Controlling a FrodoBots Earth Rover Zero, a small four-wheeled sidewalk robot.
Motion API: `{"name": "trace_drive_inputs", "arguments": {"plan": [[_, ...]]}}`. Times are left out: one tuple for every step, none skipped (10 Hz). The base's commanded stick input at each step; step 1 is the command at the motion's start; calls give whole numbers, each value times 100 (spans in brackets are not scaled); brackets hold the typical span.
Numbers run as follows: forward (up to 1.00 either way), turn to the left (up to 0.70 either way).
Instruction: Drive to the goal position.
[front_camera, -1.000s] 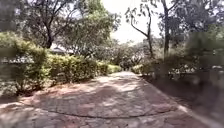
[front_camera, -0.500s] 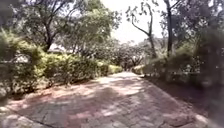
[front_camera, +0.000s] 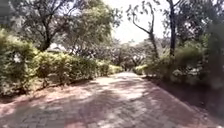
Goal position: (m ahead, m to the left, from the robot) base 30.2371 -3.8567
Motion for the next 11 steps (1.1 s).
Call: {"name": "trace_drive_inputs", "arguments": {"plan": [[70, 0], [70, 0], [70, 0], [70, 0], [70, 0], [70, 0], [70, -34], [70, -35], [70, -35], [70, -35], [70, 0]]}}
